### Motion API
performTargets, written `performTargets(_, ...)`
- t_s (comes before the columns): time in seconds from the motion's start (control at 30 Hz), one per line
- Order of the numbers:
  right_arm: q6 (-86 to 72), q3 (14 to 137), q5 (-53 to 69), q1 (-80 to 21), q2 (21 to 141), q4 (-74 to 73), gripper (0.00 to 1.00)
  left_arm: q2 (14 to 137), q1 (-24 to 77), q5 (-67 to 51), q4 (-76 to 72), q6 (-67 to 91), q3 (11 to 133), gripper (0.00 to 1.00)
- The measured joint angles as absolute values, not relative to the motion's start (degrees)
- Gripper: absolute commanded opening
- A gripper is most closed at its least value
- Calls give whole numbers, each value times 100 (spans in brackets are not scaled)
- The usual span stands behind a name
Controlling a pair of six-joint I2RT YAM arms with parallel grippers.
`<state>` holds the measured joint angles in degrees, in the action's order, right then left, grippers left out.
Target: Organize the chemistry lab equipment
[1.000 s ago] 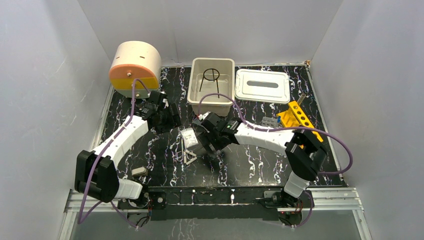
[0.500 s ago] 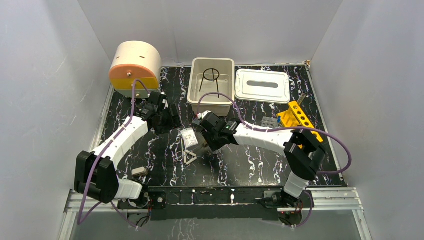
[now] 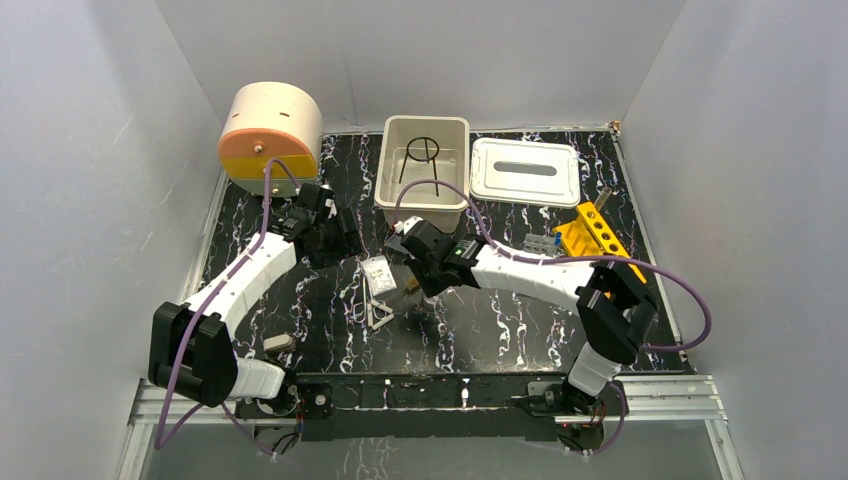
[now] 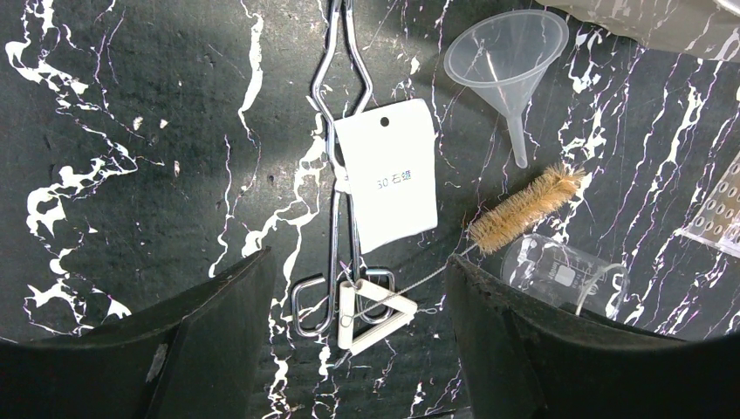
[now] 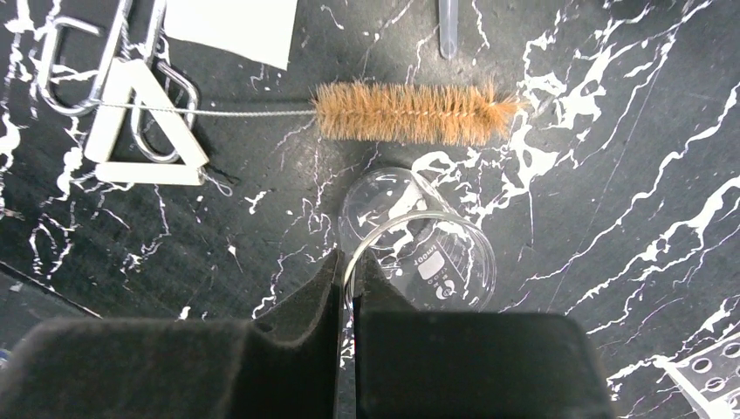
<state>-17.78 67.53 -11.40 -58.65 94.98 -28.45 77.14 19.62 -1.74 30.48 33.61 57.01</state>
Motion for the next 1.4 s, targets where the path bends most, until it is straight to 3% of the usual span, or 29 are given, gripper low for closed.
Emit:
performTargets(0.23, -1647, 7229, -1015, -5865, 9168, -2917, 0, 7714, 1962, -161, 3050, 3361, 5701, 70)
performTargets(0.67, -869, 9583, -1245, -5529, 8917, -2674, 0, 7649, 1962, 108, 3186, 3430, 5701, 71)
performTargets(0.93, -447, 10549, -1315, -4615, 10438, -2609, 0, 7511, 1962, 108, 3284, 3476, 5706, 72)
performTargets(1.2, -54, 12134, -1299, -4539, 12652, -3415, 0, 7491, 1962, 106, 3334, 3529, 5714, 72)
performTargets(1.4, 69, 12895, -1345, -4536, 13432, -3951, 2, 7491, 1962, 110, 3350, 3562, 5714, 72)
